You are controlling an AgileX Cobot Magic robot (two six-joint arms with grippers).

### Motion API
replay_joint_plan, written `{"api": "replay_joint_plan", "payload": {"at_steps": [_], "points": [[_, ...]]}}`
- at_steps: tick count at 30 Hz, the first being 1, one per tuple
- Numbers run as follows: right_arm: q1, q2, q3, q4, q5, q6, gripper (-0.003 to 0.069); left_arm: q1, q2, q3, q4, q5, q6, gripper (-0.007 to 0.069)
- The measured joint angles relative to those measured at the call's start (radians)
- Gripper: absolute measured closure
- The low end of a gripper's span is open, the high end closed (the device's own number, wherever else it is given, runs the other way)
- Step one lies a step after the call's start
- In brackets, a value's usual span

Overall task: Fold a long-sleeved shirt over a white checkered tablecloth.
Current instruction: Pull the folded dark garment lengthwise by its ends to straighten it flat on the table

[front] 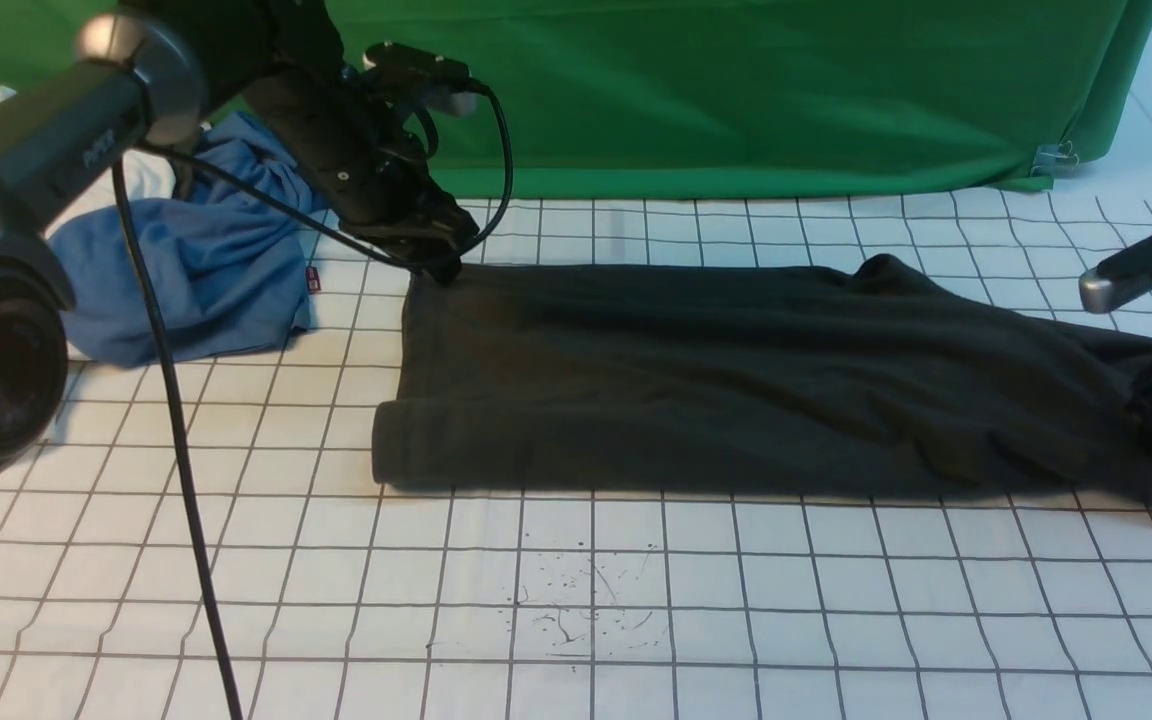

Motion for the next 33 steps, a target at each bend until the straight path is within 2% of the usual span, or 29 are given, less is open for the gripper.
{"api": "replay_joint_plan", "payload": {"at_steps": [1,2,3,4,6,9,18,21,22,23,24,25,27,30,31,33], "points": [[0.0,0.0,-0.002,0.0,-0.002,0.0,0.0291,0.0,0.0,0.0,0.0,0.0,0.0,0.0469],[0.0,0.0,-0.012,0.0,-0.002,0.0,0.04,0.0,0.0,0.0,0.002,0.0,0.0,0.0469],[0.0,0.001,-0.013,-0.001,-0.002,0.0,0.0417,0.0,0.0,0.0,0.002,0.0,0.0,0.0469],[-0.001,0.001,-0.025,-0.001,-0.003,0.0,0.0515,0.0,0.0,0.0,0.002,0.0,0.001,0.0469],[-0.002,0.002,-0.057,-0.001,0.003,0.0,0.0615,0.0,0.0,0.0,0.003,0.0,0.001,0.0469],[-0.005,0.002,-0.102,-0.003,0.02,0.0,0.0644,0.0,0.0,0.0,0.003,0.0,0.002,0.0469],[-0.02,0.002,-0.25,-0.007,0.082,-0.003,0.0644,0.0,0.0,0.0,0.004,0.005,0.004,0.0469],[-0.021,0.005,-0.252,0.002,0.166,-0.005,0.0558,0.0,0.0,0.0,0.004,0.008,0.014,0.0469],[-0.021,0.011,-0.252,0.003,0.2,-0.005,0.0477,0.0,0.0,0.0,0.004,0.008,0.018,0.0469],[-0.021,0.013,-0.252,0.003,0.211,-0.005,0.0445,0.0,0.0,0.0,0.004,0.008,0.018,0.0469],[-0.021,0.022,-0.252,0.004,0.234,-0.007,0.0321,0.0,0.0,0.0,0.004,0.008,0.018,0.0469],[-0.021,0.032,-0.252,0.004,0.245,-0.007,0.023,0.0,0.0,0.0,0.004,0.008,0.018,0.0469],[-0.021,0.057,-0.252,0.006,0.249,-0.007,0.0085,0.0,0.0,0.0,0.001,0.009,0.018,0.0469],[-0.021,0.092,-0.252,0.006,0.244,-0.008,0.002,0.0,0.0,0.0,0.0,0.009,0.018,0.0469],[-0.021,0.094,-0.252,0.006,0.245,-0.008,0.002,0.0,0.0,0.0,0.0,0.009,0.018,0.0469],[-0.021,0.124,-0.252,0.007,0.231,-0.011,0.0071,0.0,0.0,0.0,-0.001,0.008,0.018,0.0469]]}}
